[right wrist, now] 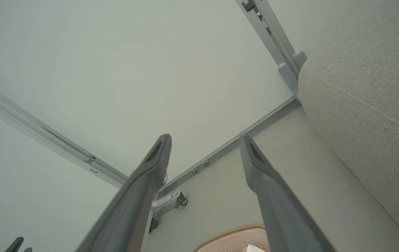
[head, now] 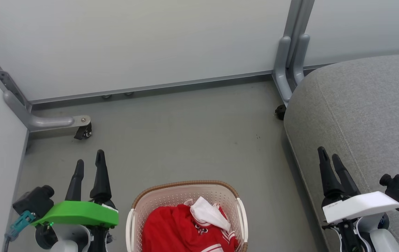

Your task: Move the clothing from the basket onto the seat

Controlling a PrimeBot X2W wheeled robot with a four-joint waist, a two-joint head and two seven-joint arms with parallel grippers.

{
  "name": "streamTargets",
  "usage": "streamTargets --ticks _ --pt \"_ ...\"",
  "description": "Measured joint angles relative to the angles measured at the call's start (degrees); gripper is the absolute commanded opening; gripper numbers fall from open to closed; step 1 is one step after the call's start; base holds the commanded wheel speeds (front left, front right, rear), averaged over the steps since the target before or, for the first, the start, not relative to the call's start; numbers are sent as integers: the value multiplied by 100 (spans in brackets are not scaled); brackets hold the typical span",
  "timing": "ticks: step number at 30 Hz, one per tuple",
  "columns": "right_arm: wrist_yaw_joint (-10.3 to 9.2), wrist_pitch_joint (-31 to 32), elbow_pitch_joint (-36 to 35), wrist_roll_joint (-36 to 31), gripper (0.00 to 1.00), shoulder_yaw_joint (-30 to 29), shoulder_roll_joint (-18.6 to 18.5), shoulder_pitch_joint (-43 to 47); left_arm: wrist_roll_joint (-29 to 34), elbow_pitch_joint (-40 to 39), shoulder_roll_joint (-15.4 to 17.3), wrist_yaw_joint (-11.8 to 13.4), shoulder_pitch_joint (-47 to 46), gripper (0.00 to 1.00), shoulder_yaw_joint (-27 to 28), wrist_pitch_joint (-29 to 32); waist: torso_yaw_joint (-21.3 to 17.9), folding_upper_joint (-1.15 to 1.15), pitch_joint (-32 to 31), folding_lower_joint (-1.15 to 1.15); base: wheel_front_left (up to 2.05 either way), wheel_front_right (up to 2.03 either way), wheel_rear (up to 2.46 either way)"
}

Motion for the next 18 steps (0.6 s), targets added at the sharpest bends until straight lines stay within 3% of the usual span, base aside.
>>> streamTargets --ticks 18 --pt "1 -283 141 -1213 100 79 -14 22 1392 168 14 192 -36 100 -230 -277 34 0 2 0 0 0 0"
